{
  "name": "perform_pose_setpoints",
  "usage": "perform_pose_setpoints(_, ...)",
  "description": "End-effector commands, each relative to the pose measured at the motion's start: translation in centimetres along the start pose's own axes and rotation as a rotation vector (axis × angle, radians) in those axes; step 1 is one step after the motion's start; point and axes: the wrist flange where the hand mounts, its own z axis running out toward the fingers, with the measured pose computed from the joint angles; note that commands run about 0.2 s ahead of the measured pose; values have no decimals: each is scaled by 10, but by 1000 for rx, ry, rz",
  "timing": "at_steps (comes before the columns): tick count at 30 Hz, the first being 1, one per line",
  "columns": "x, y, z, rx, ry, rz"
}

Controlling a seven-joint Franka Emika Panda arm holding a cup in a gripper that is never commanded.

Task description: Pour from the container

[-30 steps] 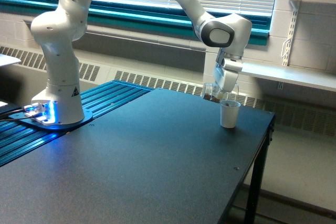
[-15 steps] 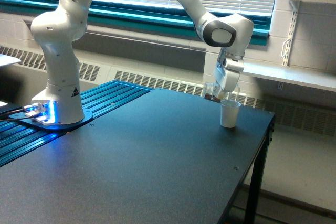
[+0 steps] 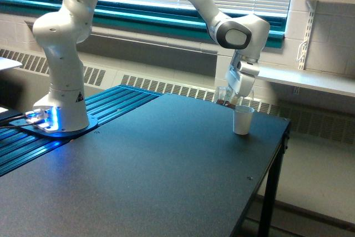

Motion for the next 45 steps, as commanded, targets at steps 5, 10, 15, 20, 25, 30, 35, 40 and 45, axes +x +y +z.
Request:
perform_pose_setpoints(5, -2, -4, -1, -16, -1, -35)
perform_pose_setpoints(10, 0, -3, -4, -18, 1, -34)
perform_pose_setpoints(15, 0, -3, -6, -22, 5, -38)
perform_pose_setpoints(20, 2, -3, -10, -20, 11, -41)
perform_pose_setpoints(25, 1, -3, -11, -23, 12, -43)
perform_pose_setpoints(30, 0, -4, -11, -26, 12, -48)
perform_pose_setpoints(35, 0, -4, -12, -27, 14, -50)
perform_pose_setpoints(40, 0, -4, -13, -29, 15, -53)
perform_pose_setpoints(45, -1, -3, -15, -28, 17, -54)
